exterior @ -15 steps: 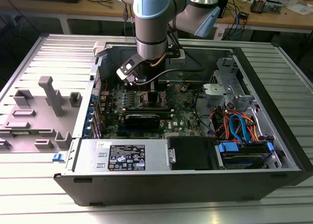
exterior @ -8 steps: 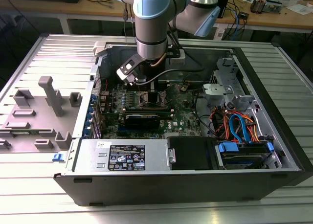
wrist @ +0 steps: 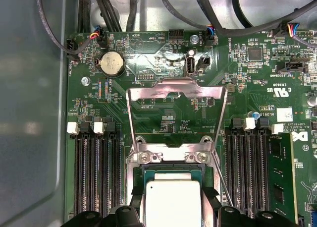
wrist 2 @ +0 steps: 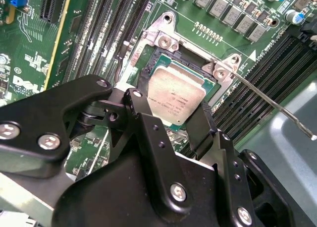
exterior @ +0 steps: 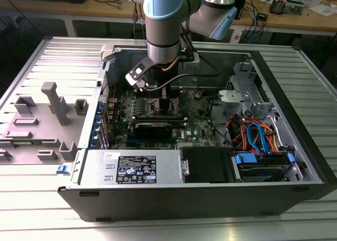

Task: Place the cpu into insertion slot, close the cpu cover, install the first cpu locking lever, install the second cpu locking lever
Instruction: 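Place the cpu into insertion slot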

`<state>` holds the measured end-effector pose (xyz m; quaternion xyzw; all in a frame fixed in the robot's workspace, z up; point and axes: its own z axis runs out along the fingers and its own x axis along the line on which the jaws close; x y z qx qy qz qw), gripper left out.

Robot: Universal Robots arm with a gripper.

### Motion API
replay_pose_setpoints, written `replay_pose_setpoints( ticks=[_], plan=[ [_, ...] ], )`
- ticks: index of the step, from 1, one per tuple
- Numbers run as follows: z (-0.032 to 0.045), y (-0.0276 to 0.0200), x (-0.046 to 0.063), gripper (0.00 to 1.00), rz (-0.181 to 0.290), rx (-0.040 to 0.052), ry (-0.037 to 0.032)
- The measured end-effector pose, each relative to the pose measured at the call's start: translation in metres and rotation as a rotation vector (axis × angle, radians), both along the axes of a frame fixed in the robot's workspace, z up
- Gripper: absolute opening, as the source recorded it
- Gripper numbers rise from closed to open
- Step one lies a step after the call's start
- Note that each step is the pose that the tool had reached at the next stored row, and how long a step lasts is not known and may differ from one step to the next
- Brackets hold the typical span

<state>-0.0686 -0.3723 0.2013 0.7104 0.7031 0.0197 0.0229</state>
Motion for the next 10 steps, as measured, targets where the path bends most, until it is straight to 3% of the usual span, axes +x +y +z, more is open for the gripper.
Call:
replay_pose_setpoints(
  ticks=[10],
  plan=[
    [0.0, -0.0005, 0.0006, 0.54, -0.007, -0.0001, 0.0001]
  ],
)
